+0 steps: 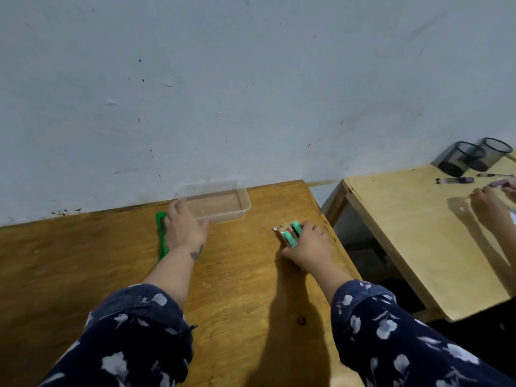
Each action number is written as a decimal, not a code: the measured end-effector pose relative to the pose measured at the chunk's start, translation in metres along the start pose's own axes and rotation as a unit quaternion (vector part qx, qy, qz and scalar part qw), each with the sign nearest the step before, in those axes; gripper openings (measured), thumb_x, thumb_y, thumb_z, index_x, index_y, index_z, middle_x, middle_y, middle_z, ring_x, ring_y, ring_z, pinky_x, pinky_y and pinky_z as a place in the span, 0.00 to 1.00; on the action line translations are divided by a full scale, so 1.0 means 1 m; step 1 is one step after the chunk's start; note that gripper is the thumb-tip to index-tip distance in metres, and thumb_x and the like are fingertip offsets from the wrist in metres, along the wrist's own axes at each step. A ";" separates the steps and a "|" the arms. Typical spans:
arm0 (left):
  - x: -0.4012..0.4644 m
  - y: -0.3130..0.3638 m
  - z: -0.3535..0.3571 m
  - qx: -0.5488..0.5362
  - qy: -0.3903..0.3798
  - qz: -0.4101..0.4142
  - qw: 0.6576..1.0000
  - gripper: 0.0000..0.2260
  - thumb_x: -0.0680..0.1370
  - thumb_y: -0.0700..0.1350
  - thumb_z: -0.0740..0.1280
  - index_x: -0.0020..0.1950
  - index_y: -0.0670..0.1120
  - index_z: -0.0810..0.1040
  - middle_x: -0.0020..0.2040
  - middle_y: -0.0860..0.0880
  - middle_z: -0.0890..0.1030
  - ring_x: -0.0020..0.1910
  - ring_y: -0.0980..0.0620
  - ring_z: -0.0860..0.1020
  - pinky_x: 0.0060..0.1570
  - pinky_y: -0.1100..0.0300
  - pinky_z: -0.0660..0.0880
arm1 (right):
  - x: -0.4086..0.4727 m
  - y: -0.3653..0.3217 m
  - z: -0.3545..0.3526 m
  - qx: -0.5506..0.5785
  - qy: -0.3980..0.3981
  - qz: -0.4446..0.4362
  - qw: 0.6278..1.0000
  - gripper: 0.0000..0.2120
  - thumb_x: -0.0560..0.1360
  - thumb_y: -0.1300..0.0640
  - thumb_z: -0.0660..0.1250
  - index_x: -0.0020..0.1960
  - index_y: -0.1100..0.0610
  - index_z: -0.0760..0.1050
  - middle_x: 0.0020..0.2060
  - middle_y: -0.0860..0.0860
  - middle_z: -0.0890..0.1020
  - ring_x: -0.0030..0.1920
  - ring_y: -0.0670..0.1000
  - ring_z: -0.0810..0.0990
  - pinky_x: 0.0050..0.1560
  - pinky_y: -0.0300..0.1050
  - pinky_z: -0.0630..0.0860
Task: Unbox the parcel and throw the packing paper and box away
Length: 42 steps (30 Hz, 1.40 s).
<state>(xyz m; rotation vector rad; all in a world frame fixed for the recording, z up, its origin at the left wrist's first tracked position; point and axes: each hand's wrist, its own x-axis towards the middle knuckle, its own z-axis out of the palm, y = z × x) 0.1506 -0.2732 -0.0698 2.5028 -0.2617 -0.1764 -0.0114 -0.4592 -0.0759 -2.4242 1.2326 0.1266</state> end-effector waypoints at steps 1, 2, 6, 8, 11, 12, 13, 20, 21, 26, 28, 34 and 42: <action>0.003 0.000 0.000 -0.012 0.003 -0.005 1.000 0.32 0.76 0.51 0.69 0.75 0.44 0.59 0.74 0.43 0.62 0.70 0.40 0.63 0.61 0.44 0.70 | 0.003 -0.006 0.000 0.018 -0.002 -0.010 1.000 0.38 0.65 0.48 0.75 0.69 0.55 0.62 0.64 0.55 0.70 0.64 0.57 0.70 0.64 0.54 0.71; 0.006 0.001 0.000 -0.023 0.005 -0.009 1.000 0.33 0.76 0.50 0.69 0.75 0.44 0.58 0.74 0.42 0.62 0.70 0.40 0.63 0.62 0.44 0.69 | 0.008 -0.012 -0.002 0.041 -0.004 -0.021 0.999 0.38 0.65 0.49 0.75 0.69 0.54 0.62 0.64 0.55 0.71 0.63 0.56 0.71 0.63 0.53 0.72; 0.018 -0.003 0.000 -0.051 -0.019 -0.042 0.998 0.34 0.74 0.52 0.71 0.75 0.45 0.59 0.73 0.41 0.65 0.69 0.39 0.67 0.61 0.46 0.70 | 0.033 -0.056 -0.022 0.076 0.008 -0.122 0.990 0.39 0.64 0.52 0.75 0.70 0.53 0.62 0.63 0.53 0.72 0.62 0.55 0.72 0.61 0.52 0.75; 0.022 -0.004 0.000 -0.068 -0.030 -0.050 0.996 0.33 0.74 0.52 0.72 0.74 0.47 0.62 0.71 0.41 0.68 0.66 0.38 0.71 0.60 0.45 0.72 | 0.045 -0.083 -0.033 0.062 -0.006 -0.190 0.980 0.38 0.64 0.52 0.75 0.69 0.53 0.63 0.61 0.52 0.72 0.60 0.54 0.73 0.54 0.51 0.79; 0.021 -0.004 0.002 -0.091 -0.021 -0.057 0.994 0.32 0.73 0.51 0.73 0.73 0.50 0.64 0.70 0.43 0.69 0.64 0.39 0.73 0.60 0.45 0.74 | 0.060 -0.122 -0.039 0.018 -0.057 -0.276 0.959 0.37 0.65 0.54 0.75 0.70 0.52 0.64 0.61 0.52 0.72 0.58 0.54 0.74 0.45 0.44 0.79; 0.020 -0.004 0.003 -0.098 -0.018 -0.056 0.993 0.31 0.73 0.50 0.73 0.73 0.51 0.64 0.69 0.44 0.70 0.64 0.40 0.73 0.59 0.46 0.74 | 0.065 -0.133 -0.037 -0.012 -0.062 -0.300 0.952 0.36 0.65 0.54 0.75 0.70 0.52 0.64 0.62 0.52 0.72 0.58 0.54 0.73 0.48 0.45 0.77; 0.019 -0.005 0.003 -0.105 -0.016 -0.055 0.993 0.32 0.72 0.50 0.73 0.73 0.51 0.64 0.69 0.45 0.70 0.64 0.41 0.73 0.58 0.47 0.74 | 0.068 -0.144 -0.035 -0.040 -0.062 -0.320 0.944 0.36 0.65 0.53 0.75 0.70 0.52 0.64 0.61 0.52 0.73 0.59 0.54 0.73 0.53 0.47 0.76; 0.027 -0.020 0.010 -0.137 -0.009 -0.051 0.989 0.41 0.69 0.53 0.76 0.76 0.48 0.60 0.72 0.46 0.68 0.70 0.45 0.68 0.67 0.49 0.69 | 0.083 -0.196 0.006 -0.184 -0.111 -0.387 0.897 0.34 0.67 0.53 0.74 0.70 0.53 0.65 0.62 0.54 0.73 0.59 0.56 0.73 0.60 0.52 0.73; 0.028 -0.020 0.011 -0.138 -0.008 -0.049 0.989 0.40 0.70 0.53 0.75 0.76 0.47 0.60 0.72 0.47 0.68 0.70 0.45 0.68 0.67 0.50 0.68 | 0.083 -0.200 0.013 -0.191 -0.119 -0.389 0.893 0.33 0.67 0.53 0.74 0.69 0.54 0.66 0.62 0.54 0.73 0.60 0.57 0.73 0.60 0.50 0.73; 0.032 -0.021 0.016 -0.127 0.007 -0.042 0.991 0.36 0.72 0.49 0.74 0.76 0.47 0.61 0.71 0.48 0.69 0.68 0.48 0.68 0.64 0.55 0.67 | 0.086 -0.206 0.035 -0.181 -0.129 -0.399 0.890 0.32 0.68 0.56 0.75 0.70 0.53 0.68 0.63 0.55 0.75 0.62 0.57 0.74 0.63 0.52 0.71; 0.032 -0.020 0.018 -0.122 0.008 -0.046 0.991 0.36 0.72 0.50 0.73 0.76 0.47 0.60 0.71 0.48 0.69 0.68 0.48 0.68 0.64 0.54 0.68 | 0.087 -0.205 0.036 -0.180 -0.124 -0.395 0.892 0.33 0.69 0.56 0.74 0.71 0.52 0.67 0.64 0.55 0.75 0.63 0.57 0.71 0.64 0.54 0.70; 0.033 -0.016 0.014 -0.113 -0.015 -0.051 0.992 0.36 0.73 0.51 0.73 0.76 0.48 0.60 0.71 0.47 0.68 0.68 0.46 0.69 0.65 0.49 0.69 | 0.085 -0.203 0.030 -0.172 -0.130 -0.388 0.896 0.32 0.72 0.55 0.71 0.73 0.50 0.64 0.65 0.55 0.73 0.66 0.57 0.67 0.66 0.55 0.67; -0.006 -0.011 -0.041 -0.092 -0.034 0.040 0.994 0.26 0.80 0.52 0.62 0.75 0.45 0.60 0.73 0.45 0.65 0.71 0.46 0.66 0.65 0.55 0.64 | 0.034 -0.184 0.000 -0.026 -0.046 -0.421 0.905 0.21 0.73 0.56 0.69 0.66 0.50 0.74 0.63 0.54 0.76 0.63 0.56 0.73 0.62 0.48 0.68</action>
